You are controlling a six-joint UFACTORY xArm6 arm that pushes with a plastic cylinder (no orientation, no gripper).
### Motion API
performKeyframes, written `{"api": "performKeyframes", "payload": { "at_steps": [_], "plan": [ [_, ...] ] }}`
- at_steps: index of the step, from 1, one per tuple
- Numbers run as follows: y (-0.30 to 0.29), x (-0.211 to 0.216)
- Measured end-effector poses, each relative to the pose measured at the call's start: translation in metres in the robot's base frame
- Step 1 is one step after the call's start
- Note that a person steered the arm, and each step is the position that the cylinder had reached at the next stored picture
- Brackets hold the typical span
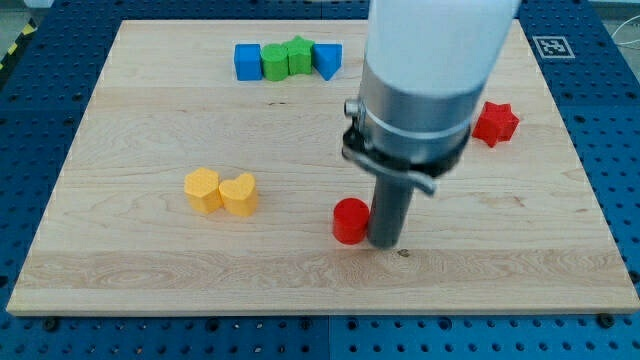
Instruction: Move red circle below the yellow heart
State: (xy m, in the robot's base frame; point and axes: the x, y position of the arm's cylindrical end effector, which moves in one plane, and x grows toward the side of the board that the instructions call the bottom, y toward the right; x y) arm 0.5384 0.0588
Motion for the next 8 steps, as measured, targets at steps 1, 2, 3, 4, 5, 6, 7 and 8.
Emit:
{"api": "performKeyframes", "payload": {
  "at_steps": [1, 2, 3, 4, 5, 6, 7, 8],
  "plan": [
    [-0.001, -0.024],
    [-0.003, -0.011],
    [0.013, 0.039],
    [0.016, 0.047],
    [0.005, 0.047],
    [0.004, 0.044],
    [-0.003, 0.023],
    [-0.016, 0.002]
  ]
}}
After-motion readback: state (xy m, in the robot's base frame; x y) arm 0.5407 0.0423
